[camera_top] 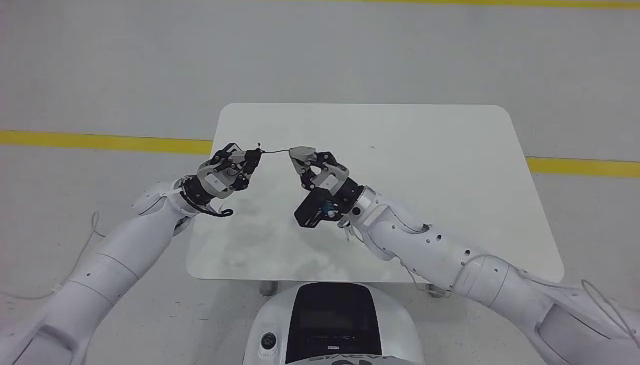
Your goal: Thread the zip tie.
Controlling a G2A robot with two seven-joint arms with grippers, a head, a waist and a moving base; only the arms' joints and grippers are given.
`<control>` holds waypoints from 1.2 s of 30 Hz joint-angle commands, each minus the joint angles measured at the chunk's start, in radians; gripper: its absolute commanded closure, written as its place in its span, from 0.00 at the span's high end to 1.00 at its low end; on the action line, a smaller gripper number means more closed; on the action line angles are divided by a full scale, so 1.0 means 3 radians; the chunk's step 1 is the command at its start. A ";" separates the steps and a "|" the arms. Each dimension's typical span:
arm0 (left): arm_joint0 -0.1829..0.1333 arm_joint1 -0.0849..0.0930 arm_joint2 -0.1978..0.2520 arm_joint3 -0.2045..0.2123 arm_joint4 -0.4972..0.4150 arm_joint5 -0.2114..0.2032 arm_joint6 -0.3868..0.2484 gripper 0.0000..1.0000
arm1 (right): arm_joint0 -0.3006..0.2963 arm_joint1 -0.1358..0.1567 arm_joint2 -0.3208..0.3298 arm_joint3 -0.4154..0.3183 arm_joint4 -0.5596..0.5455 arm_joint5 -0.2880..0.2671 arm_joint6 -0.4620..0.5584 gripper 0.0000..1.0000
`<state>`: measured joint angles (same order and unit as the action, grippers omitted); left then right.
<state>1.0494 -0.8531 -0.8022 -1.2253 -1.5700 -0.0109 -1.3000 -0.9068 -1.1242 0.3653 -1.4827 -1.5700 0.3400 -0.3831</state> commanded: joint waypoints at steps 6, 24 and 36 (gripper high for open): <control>0.0000 0.0000 0.0000 0.0000 0.0000 0.0000 0.0000 0.00 | -0.0004 0.0001 0.0006 0.0006 0.0000 0.0000 -0.0002 0.00; 0.0000 0.0000 0.0000 0.0000 0.0000 0.0000 0.0000 0.00 | -0.0025 0.0012 0.0025 0.0019 0.0000 0.0000 0.0004 0.00; 0.0000 0.0000 0.0000 0.0000 0.0000 0.0000 0.0000 0.00 | -0.0018 0.0007 0.0021 0.0042 0.0000 0.0000 -0.0003 0.00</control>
<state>1.0494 -0.8531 -0.8022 -1.2253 -1.5700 -0.0109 -1.3000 -0.9122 -1.1221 0.3714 -1.4705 -1.5700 0.3400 -0.3836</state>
